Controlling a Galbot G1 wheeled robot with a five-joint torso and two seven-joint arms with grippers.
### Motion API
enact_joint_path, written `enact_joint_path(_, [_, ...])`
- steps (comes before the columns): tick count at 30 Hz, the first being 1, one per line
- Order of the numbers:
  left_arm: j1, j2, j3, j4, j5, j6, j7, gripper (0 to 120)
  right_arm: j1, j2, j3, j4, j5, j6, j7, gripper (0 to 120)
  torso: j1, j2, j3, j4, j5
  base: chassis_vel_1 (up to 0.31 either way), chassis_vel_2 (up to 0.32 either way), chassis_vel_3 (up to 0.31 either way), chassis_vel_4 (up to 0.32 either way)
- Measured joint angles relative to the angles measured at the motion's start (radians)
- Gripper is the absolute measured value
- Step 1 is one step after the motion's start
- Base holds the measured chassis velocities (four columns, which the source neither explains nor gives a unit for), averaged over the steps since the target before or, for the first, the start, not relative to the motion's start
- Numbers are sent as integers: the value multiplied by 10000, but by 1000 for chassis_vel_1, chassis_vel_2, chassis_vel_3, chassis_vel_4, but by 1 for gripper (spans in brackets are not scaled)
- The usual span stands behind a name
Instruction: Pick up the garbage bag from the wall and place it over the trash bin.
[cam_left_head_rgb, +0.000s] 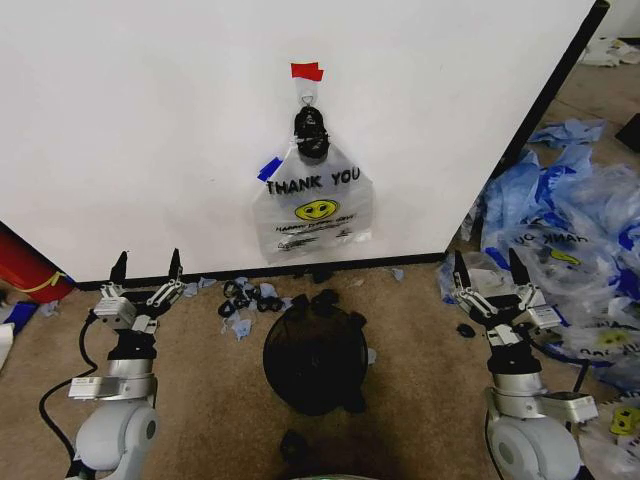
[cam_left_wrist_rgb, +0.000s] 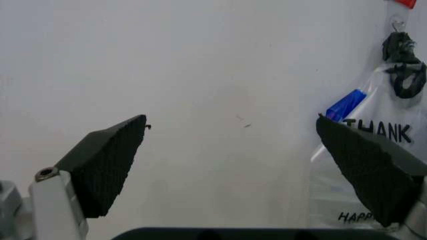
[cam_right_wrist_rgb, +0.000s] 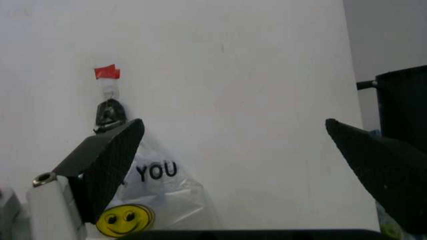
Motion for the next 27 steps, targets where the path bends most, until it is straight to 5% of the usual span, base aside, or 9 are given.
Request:
enact_joint_path(11, [-14,-129,-3,168,201,21,-15,100,1282,-478,-1443,-309,1764,-471,10,100,0,0,0,1,0,0,0,0,0])
enact_joint_path(20, [18,-404,-31,302,490,110,-39,99,4010,-823,-3283,-1117,4308,-1198,0,100,0,-1,1,1,-1,0,0,0,0])
enact_joint_path(27, [128,-558,-122,354,588,163,-56,99,5986,-334,-4714,-2370,5555,-1379,-239,100,1,0,2,0,0,0,0,0,0])
